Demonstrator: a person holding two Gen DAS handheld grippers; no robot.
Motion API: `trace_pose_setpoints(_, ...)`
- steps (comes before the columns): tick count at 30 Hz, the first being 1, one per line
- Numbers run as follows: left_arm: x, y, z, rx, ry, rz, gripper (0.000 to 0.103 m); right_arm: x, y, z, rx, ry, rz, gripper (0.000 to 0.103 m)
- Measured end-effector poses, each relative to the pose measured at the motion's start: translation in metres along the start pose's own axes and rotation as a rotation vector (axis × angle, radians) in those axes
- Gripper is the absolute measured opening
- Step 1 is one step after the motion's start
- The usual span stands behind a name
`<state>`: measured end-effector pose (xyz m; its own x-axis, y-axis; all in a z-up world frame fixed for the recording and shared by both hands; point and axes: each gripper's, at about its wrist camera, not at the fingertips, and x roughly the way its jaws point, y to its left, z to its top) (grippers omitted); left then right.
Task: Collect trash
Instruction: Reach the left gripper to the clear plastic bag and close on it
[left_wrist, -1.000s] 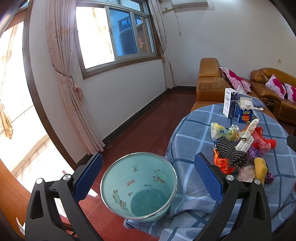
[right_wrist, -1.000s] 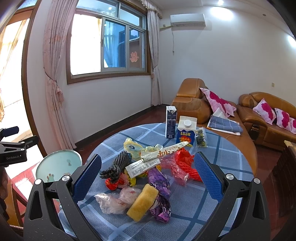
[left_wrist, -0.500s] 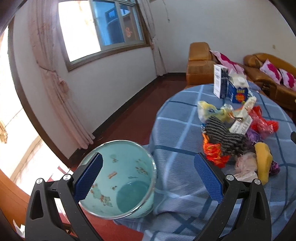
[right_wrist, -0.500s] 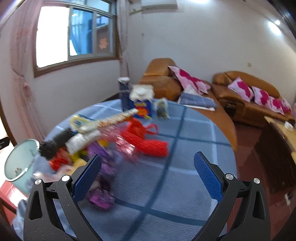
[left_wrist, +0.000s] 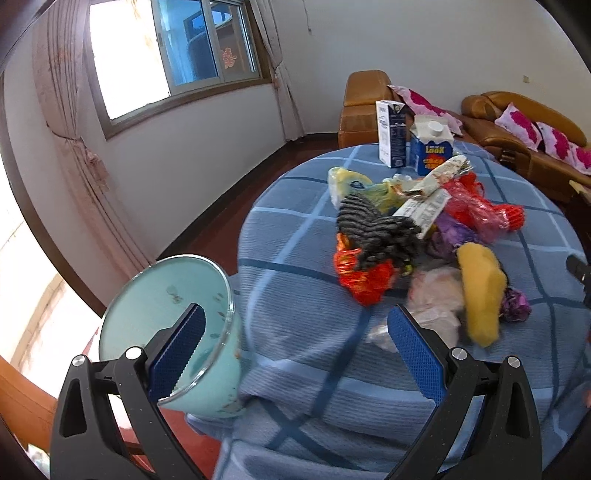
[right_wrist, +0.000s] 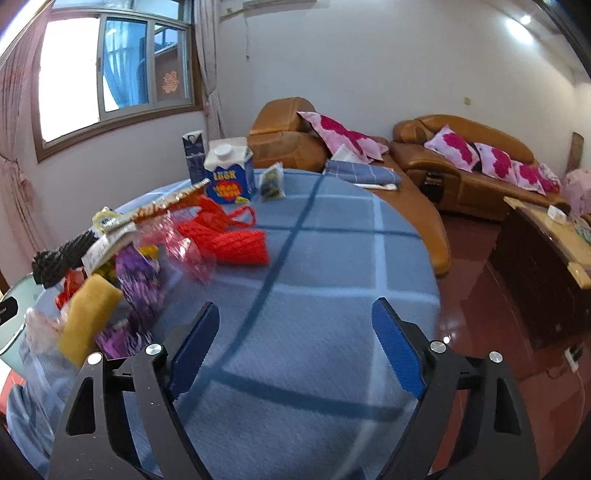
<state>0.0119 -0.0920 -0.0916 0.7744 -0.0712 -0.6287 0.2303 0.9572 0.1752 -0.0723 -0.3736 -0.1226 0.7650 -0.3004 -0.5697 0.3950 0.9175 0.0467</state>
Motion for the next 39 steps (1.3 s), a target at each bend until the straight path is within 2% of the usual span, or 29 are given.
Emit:
trace_pose_setpoints(10, 0.008, -0.034, -0.007, 0.038, 0.02, -0.067, 0.096, 0.005, 0.0, -0.004, -0.002, 0.005, 0.005, 0.084)
trace_pose_setpoints(11, 0.01, -0.037, -0.007, 0.041, 0.026, -0.079, 0.095, 0.005, 0.001, -0.005, -0.003, 0.006, 0.006, 0.084)
trace_pose_setpoints(13, 0.012, -0.039, -0.009, 0.04, 0.031, -0.111, 0.087, 0.006, 0.001, -0.006, -0.004, 0.009, 0.007, 0.084)
trace_pose_setpoints(15, 0.016, -0.043, -0.01, 0.048, 0.046, -0.153, 0.068, 0.007, 0.001, -0.007, 0.0, 0.014, 0.011, 0.085)
trace_pose_setpoints(16, 0.017, -0.045, -0.011, 0.051, 0.054, -0.182, 0.063, 0.008, 0.001, -0.008, 0.002, 0.015, 0.011, 0.085)
trace_pose_setpoints(18, 0.019, -0.051, -0.012, 0.063, 0.065, -0.221, 0.035, 0.009, 0.001, -0.009, 0.005, 0.017, 0.014, 0.085)
trace_pose_setpoints(19, 0.021, -0.054, -0.013, 0.071, 0.074, -0.253, 0.025, 0.009, 0.001, -0.009, 0.005, 0.017, 0.015, 0.085)
trace_pose_setpoints(20, 0.022, -0.056, -0.013, 0.074, 0.08, -0.271, 0.007, 0.009, 0.0, -0.009, 0.006, 0.016, 0.018, 0.085)
trace_pose_setpoints(23, 0.02, -0.058, -0.013, 0.085, 0.071, -0.293, 0.003, 0.009, 0.001, -0.009, 0.008, 0.014, 0.025, 0.085)
trace_pose_setpoints(28, 0.003, -0.052, -0.004, 0.093, 0.019, -0.317, 0.001, 0.008, 0.001, -0.008, 0.014, 0.007, 0.031, 0.087)
trace_pose_setpoints(35, -0.039, -0.036, 0.025, 0.104, -0.117, -0.303, 0.001, 0.005, -0.001, -0.007, 0.019, -0.006, 0.036, 0.087)
trace_pose_setpoints(39, -0.057, -0.027, 0.034, 0.097, -0.168, -0.296, 0.001, 0.005, -0.003, -0.004, 0.022, -0.01, 0.033, 0.087)
